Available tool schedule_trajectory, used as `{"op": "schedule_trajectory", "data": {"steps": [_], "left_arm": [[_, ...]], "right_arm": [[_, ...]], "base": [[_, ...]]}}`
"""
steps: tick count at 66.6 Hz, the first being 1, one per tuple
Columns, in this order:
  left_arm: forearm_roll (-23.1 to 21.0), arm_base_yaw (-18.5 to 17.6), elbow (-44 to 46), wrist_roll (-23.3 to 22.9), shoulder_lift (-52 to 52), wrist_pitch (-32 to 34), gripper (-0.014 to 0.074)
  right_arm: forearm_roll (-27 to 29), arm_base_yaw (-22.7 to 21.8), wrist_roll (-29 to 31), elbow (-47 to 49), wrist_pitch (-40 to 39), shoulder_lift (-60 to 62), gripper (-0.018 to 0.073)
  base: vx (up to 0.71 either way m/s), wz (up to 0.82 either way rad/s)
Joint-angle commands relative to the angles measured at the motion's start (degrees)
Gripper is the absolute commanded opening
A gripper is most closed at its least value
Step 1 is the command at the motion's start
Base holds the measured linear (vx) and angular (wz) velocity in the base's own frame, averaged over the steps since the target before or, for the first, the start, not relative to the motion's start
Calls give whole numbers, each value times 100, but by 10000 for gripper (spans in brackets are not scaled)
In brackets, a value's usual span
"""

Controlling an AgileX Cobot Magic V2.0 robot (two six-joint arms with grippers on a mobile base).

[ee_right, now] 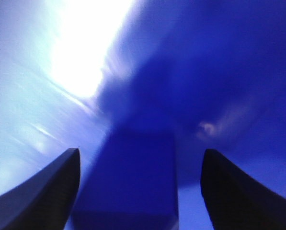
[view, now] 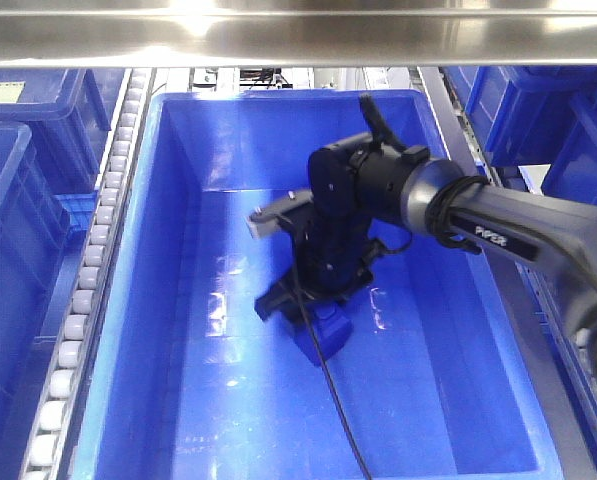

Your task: Pour parts from conveyor to right shelf

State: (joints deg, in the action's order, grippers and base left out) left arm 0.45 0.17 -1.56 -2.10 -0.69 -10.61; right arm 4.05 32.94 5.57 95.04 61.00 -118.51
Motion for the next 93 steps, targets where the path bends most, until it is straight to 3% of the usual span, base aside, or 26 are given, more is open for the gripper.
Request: {"op": "schedule_trajectory", "data": {"steps": [1,7,16,27,36,45,63,93], "left_arm": [[-45,-37,110,-49,-60,335,-6],[-45,-37,110,-49,-60,335,-6],[-45,-37,110,-49,-60,335,-6],[-45,-37,110,-49,-60,335,-6],[-45,-37,110,-49,-60,335,-6],[-45,-37,110,-49,-60,335,-6],[-45,-37,110,-49,-60,335,-6],[-45,-37,110,-49,-60,335,-6]], "right_arm": [[-31,13,-19,142,-355,570,518],[-61,13,-50,-151,-889,835,518],[-178,13,-214,-1255,-2317,1465,504],[-207,7,-290,-2281,-3170,2236,419],[-405,-6,-290,-2867,-3549,2965,246],[-587,-6,-297,-3387,-3913,3708,-16],[-716,-179,-363,-4558,-4753,5134,-7],[-1054,-1667,-557,-6163,-5295,7394,-5]], "base": [[0,0],[0,0],[0,0],[0,0],[0,0],[0,0],[0,0],[0,0]]}}
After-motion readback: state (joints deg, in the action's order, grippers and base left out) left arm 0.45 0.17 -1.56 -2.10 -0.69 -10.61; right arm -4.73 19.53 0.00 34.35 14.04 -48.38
